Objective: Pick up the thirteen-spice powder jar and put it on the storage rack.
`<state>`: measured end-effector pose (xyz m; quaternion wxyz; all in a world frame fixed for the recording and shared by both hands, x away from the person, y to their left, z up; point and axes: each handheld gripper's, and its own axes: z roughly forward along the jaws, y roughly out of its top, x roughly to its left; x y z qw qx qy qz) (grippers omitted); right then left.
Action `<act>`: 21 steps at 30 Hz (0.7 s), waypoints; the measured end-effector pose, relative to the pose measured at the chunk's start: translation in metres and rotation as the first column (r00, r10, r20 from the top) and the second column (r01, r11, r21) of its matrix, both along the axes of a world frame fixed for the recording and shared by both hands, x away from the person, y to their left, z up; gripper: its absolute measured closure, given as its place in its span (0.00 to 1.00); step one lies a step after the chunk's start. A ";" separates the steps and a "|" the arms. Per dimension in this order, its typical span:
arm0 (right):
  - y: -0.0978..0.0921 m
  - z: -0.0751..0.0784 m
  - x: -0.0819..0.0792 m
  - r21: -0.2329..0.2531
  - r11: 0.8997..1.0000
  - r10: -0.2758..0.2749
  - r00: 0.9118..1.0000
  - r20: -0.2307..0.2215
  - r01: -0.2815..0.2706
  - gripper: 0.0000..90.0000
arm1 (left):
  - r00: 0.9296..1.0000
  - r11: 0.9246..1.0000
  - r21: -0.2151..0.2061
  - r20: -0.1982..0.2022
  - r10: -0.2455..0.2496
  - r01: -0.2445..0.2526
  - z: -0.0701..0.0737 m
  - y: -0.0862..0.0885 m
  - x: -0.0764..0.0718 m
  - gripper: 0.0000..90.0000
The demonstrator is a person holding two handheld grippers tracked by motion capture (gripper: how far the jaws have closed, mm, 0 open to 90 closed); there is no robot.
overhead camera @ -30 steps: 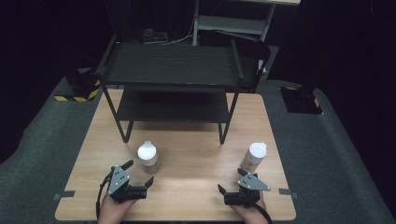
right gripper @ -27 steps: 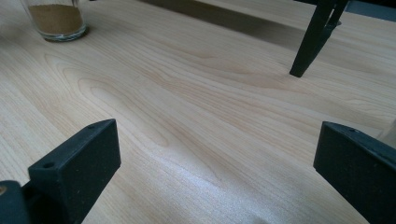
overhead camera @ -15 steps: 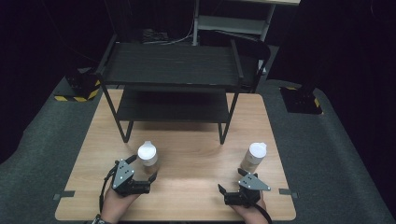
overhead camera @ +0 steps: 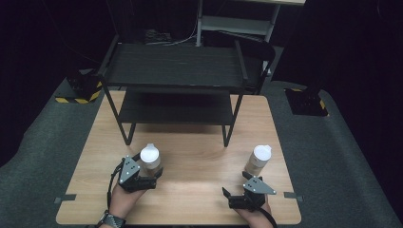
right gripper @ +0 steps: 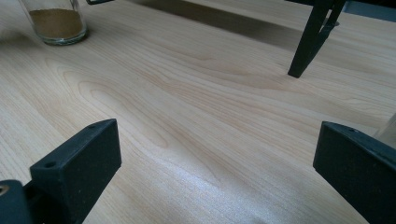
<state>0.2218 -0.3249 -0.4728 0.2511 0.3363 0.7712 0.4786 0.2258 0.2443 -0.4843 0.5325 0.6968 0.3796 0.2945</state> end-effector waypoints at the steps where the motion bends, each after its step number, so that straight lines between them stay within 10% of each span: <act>1: 0.000 0.000 0.000 0.000 1.000 0.000 1.000 0.000 0.000 0.01 | 1.000 1.000 -0.001 0.000 0.003 -0.003 -0.001 0.000 0.000 0.07; 21: -0.001 0.001 0.001 -0.007 1.000 0.002 1.000 0.001 -0.002 0.01 | 0.999 1.000 -0.004 0.036 0.004 -0.004 -0.005 -0.002 0.007 0.28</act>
